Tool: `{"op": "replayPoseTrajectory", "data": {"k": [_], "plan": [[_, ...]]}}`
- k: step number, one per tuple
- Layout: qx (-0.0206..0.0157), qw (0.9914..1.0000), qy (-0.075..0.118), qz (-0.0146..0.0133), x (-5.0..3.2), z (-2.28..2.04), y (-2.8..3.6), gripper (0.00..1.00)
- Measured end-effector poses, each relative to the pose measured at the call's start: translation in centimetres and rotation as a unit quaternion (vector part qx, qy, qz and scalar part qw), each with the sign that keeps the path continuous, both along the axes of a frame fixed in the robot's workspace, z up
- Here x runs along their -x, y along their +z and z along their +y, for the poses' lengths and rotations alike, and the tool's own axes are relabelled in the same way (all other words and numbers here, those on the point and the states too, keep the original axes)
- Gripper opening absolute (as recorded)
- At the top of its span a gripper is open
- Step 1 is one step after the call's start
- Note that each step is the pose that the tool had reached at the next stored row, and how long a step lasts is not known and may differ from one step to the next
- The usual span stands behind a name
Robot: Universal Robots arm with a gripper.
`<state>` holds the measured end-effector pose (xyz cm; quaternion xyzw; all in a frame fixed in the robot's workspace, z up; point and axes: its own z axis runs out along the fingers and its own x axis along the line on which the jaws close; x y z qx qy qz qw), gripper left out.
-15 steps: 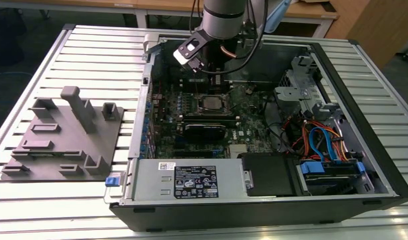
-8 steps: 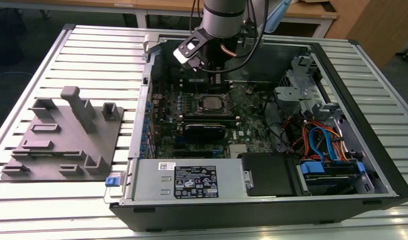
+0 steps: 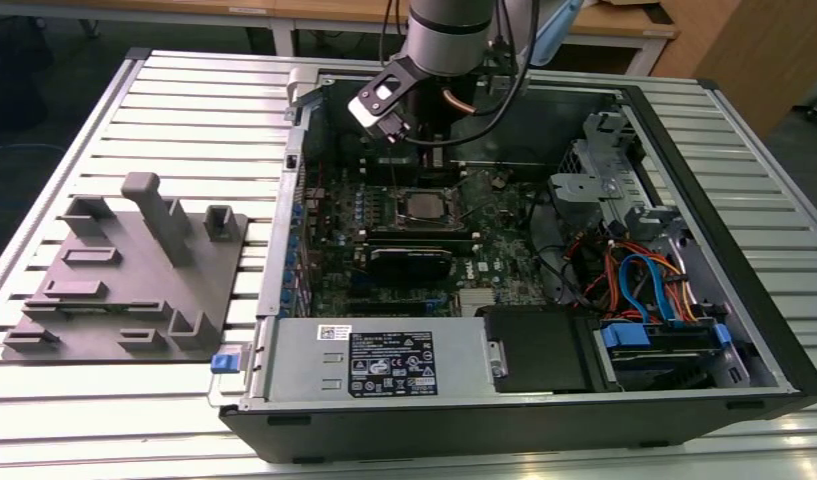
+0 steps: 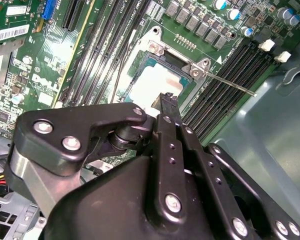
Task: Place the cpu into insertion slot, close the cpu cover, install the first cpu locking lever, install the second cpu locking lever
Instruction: 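Close the cpu cover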
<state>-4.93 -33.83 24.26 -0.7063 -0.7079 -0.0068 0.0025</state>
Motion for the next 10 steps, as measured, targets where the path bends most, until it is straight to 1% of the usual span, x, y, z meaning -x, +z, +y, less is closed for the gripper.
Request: {"op": "replayPoseTrajectory", "data": {"k": [10], "plan": [[-0.0001,1.00000,0.000,0.0000,0.00,0.00,0.28,0.10]]}}
